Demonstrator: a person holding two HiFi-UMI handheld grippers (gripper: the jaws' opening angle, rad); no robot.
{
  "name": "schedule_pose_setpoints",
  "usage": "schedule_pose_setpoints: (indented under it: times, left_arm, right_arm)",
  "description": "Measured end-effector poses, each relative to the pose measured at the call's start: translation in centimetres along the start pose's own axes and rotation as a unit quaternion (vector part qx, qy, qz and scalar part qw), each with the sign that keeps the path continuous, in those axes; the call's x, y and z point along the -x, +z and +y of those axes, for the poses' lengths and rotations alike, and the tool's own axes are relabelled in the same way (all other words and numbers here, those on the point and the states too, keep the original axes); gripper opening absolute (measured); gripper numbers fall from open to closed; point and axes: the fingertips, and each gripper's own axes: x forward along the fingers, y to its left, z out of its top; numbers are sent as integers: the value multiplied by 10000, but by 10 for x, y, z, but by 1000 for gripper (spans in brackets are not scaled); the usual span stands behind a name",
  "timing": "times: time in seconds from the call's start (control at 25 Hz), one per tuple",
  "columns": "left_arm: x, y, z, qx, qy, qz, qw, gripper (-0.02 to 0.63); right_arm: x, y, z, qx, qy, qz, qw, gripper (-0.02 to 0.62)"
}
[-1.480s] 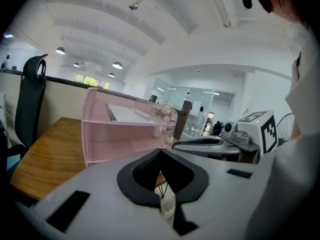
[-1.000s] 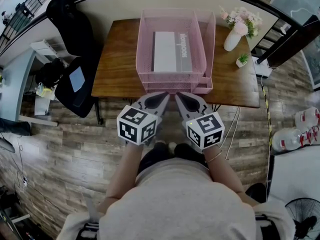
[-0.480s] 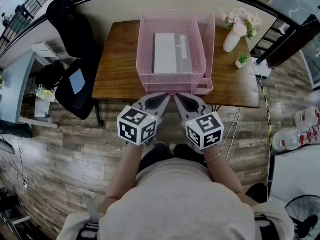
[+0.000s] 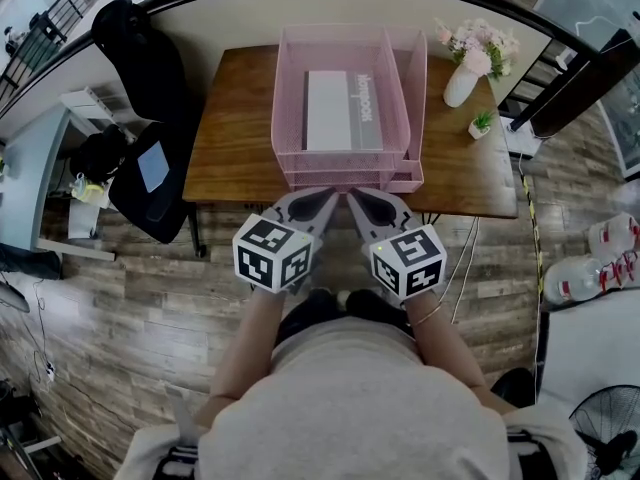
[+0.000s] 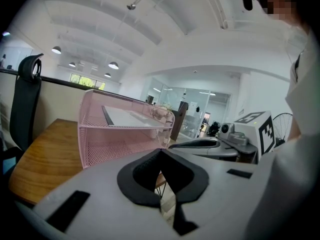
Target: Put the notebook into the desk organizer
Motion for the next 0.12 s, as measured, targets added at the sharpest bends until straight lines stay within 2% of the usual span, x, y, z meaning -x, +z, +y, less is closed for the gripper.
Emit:
schedule_pose_setpoints:
  times: [0.12]
  left_arm:
    - [0,3,-1,18,-25,-36,10000,11]
  right_arm:
    - [0,3,0,-4,4,-19,10000,9]
